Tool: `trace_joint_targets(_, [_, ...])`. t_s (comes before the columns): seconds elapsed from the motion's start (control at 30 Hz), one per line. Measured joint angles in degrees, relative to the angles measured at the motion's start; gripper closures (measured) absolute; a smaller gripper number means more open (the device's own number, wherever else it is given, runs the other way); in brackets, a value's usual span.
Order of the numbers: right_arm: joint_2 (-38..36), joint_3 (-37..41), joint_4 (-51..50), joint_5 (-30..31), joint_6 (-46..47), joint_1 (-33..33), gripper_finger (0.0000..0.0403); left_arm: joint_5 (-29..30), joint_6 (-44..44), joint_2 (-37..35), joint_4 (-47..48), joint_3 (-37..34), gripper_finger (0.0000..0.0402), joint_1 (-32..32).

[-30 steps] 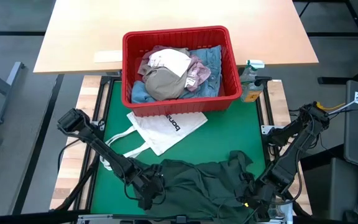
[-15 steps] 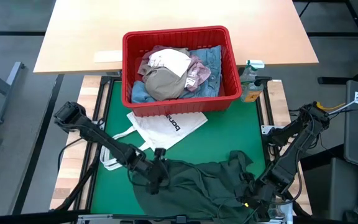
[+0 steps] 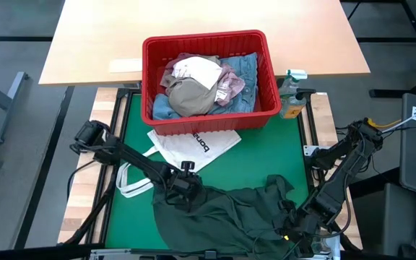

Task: Fold laundry
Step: Fold the green shirt

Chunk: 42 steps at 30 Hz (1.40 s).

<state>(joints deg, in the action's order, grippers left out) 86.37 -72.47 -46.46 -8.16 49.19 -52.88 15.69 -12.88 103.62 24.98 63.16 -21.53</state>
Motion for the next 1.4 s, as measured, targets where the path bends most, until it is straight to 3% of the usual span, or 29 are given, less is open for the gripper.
trace_joint_targets(0.37, [0.0,0.0,0.0,0.0,0.0,0.0,0.04,-2.1,3.4,4.0,-0.3,0.0,0.026,1.5])
trace_joint_targets(0.6, [0.0,0.0,0.0,0.0,0.0,0.0,0.04,-3.7,4.4,4.0,-0.3,0.0,0.0376,1.3])
trace_joint_targets(0.67, [0.0,0.0,0.0,0.0,0.0,0.0,0.04,-3.7,4.1,4.0,-0.3,0.0,0.0393,1.3])
trace_joint_targets(1.23, [0.0,0.0,0.0,1.3,0.0,0.0,0.04,-0.2,2.8,-3.7,0.1,0.0,0.0401,1.4])
trace_joint_targets(1.4, [0.0,0.0,-0.2,6.1,0.0,0.0,0.04,2.4,2.2,-6.8,2.2,0.0,0.0401,1.4])
